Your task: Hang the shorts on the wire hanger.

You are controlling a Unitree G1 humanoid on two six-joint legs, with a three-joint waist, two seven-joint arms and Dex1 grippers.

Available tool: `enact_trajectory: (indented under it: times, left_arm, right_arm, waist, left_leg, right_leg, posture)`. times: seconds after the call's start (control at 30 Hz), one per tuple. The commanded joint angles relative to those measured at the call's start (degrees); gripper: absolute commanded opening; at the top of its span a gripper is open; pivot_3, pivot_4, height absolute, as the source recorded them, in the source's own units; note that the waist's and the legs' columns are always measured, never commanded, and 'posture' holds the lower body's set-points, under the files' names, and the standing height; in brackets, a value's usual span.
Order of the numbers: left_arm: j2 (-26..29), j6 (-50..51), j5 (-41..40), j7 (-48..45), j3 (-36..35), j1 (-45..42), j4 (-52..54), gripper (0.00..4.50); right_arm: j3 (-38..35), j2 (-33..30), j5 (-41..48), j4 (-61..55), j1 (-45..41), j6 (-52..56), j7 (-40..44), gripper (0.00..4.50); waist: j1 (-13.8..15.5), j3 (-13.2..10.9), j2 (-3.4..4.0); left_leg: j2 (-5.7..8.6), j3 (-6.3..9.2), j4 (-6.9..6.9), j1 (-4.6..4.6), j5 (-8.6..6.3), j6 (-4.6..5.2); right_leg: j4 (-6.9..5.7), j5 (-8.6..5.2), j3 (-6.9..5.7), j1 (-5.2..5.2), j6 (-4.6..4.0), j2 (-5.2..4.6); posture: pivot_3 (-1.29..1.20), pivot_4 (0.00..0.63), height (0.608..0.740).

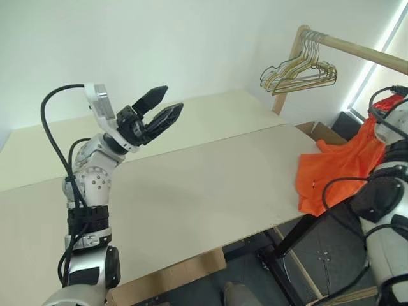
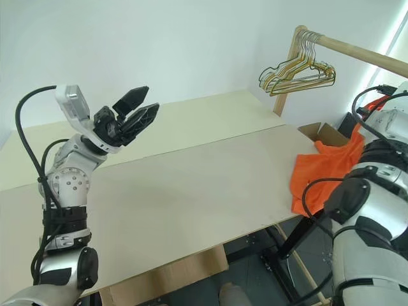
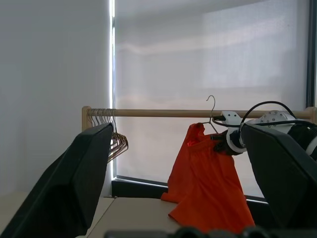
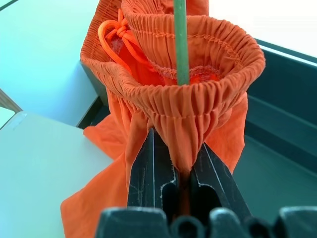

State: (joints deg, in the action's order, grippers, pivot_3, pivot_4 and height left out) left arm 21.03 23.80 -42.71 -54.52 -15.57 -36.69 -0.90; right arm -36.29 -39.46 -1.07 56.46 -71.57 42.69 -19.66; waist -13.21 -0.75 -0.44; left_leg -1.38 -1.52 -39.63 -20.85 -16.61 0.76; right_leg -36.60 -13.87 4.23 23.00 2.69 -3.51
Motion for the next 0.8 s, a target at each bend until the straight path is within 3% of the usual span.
enact_trajectory:
  times: [0.03, 0.33, 0.73, 0.77, 0.8]
  left_arm:
    - [1.0, -1.1, 0.7, 0.8, 0.6, 0.0, 1.8, 4.47]
    - [1.6, -1.7, 1.9, 0.6, 2.0, 0.1, 1.4, 4.47]
    - [2.0, -2.0, 1.9, -0.5, 2.5, 0.0, 1.1, 4.47]
    - [2.1, -2.1, 2.0, -0.6, 2.5, 0.0, 1.0, 4.5]
    - [2.1, -2.2, 2.0, -0.8, 2.6, 0.0, 1.1, 4.5]
  right_arm:
    - [-0.1, -2.6, 3.2, 3.7, -3.6, -4.3, -0.8, 0.0]
    - [-5.3, -6.3, 13.7, 11.7, -4.9, -3.2, -3.2, 0.0]
    - [-1.1, -6.4, 15.3, 12.7, -2.2, -3.4, -5.0, 0.0]
    - [-0.5, -6.3, 15.2, 12.5, -2.1, -3.5, -5.1, 0.62]
    - [0.0, -6.2, 15.1, 12.4, -2.0, -3.9, -5.3, 0.83]
  waist:
    - [0.1, 0.0, 0.0]
    - [0.3, 0.0, 0.02]
    - [1.3, -0.1, 0.0]
    - [1.3, -0.1, 0.0]
    - [1.3, -0.1, 0.0]
  left_leg:
    - [0.0, 0.0, 0.01, 0.0, 0.0, 0.0]
    - [0.01, -0.04, 0.05, -0.01, 0.0, 0.01]
    - [0.0, -0.08, 0.68, 0.57, -0.03, 0.05]
    - [0.0, -0.08, 0.71, 0.57, -0.03, 0.05]
    - [0.0, -0.08, 0.74, 0.56, -0.03, 0.05]
  right_leg:
    - [0.01, 0.0, 0.0, 0.0, 0.0, 0.0]
    - [0.12, 0.0, 0.03, -0.01, 0.01, 0.0]
    - [0.82, 0.02, 0.01, -0.73, 0.07, 0.02]
    - [0.85, 0.02, 0.0, -0.73, 0.07, 0.03]
    - [0.86, 0.02, 0.01, -0.73, 0.07, 0.02]
  posture:
    - [-0.13, 0.0, 0.74]
    - [-0.14, 0.0, 0.74]
    - [-0.13, 0.0, 0.74]
    - [-0.13, 0.0, 0.74]
    - [-0.13, 0.0, 0.74]
